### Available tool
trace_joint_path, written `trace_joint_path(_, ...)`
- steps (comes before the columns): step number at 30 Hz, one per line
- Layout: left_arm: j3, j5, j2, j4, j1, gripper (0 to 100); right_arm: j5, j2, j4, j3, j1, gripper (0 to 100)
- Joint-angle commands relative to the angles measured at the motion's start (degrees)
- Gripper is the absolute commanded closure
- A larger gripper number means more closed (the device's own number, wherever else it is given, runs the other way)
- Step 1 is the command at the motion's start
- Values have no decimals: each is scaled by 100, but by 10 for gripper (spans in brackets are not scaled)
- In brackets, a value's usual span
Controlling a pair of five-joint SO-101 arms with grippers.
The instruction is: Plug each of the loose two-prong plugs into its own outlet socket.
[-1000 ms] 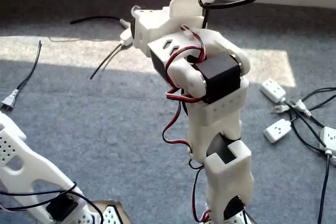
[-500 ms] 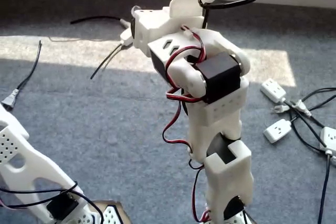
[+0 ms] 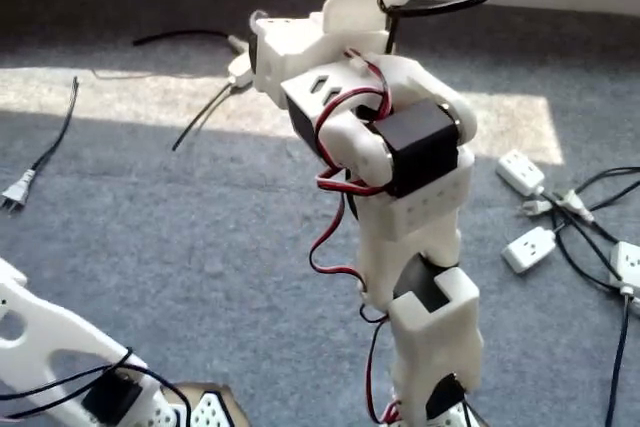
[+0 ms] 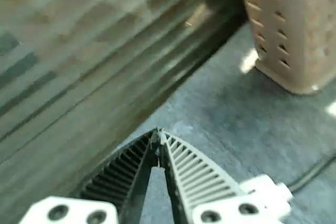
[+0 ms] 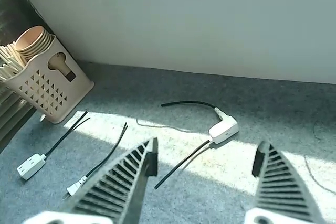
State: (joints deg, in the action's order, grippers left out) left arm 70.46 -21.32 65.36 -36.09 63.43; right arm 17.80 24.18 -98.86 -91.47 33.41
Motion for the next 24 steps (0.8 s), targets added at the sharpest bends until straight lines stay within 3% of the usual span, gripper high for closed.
trace_joint_path(1,875,967,-523,53,462,992,-79,-277,-224,31,-57,713)
trace_joint_path(4,655,1046,-488,501,585,992,-79,-268,-224,31,-57,713)
trace_joint_path(8,4,809,48,1987,470,992,-79,-268,-224,31,-57,713)
trace_joint_path(10,48,677,277,2303,400,992,-79,-268,-233,31,-66,713)
trace_joint_path(19,-136,554,356,1662,-198,985,-79,-251,-233,40,-66,713)
trace_joint_path(24,-804,-26,356,1574,-585,892,-79,-251,-233,40,-84,713)
